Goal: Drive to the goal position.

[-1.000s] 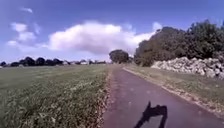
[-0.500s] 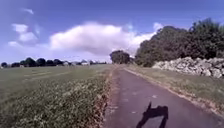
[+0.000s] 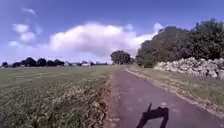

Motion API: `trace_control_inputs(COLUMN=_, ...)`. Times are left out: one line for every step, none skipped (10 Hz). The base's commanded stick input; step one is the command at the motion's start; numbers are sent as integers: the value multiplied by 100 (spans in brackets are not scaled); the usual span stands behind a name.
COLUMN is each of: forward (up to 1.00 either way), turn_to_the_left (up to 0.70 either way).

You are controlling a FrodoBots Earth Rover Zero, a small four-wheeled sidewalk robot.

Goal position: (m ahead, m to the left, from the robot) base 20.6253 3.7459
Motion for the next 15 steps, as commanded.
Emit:
trace_control_inputs(forward=70, turn_to_the_left=-14)
trace_control_inputs(forward=70, turn_to_the_left=-14)
trace_control_inputs(forward=70, turn_to_the_left=-14)
trace_control_inputs(forward=70, turn_to_the_left=-14)
trace_control_inputs(forward=70, turn_to_the_left=-14)
trace_control_inputs(forward=70, turn_to_the_left=-14)
trace_control_inputs(forward=70, turn_to_the_left=-14)
trace_control_inputs(forward=70, turn_to_the_left=-14)
trace_control_inputs(forward=70, turn_to_the_left=-14)
trace_control_inputs(forward=70, turn_to_the_left=-14)
trace_control_inputs(forward=70, turn_to_the_left=-14)
trace_control_inputs(forward=70, turn_to_the_left=-14)
trace_control_inputs(forward=70, turn_to_the_left=-14)
trace_control_inputs(forward=70, turn_to_the_left=-14)
trace_control_inputs(forward=70, turn_to_the_left=-14)
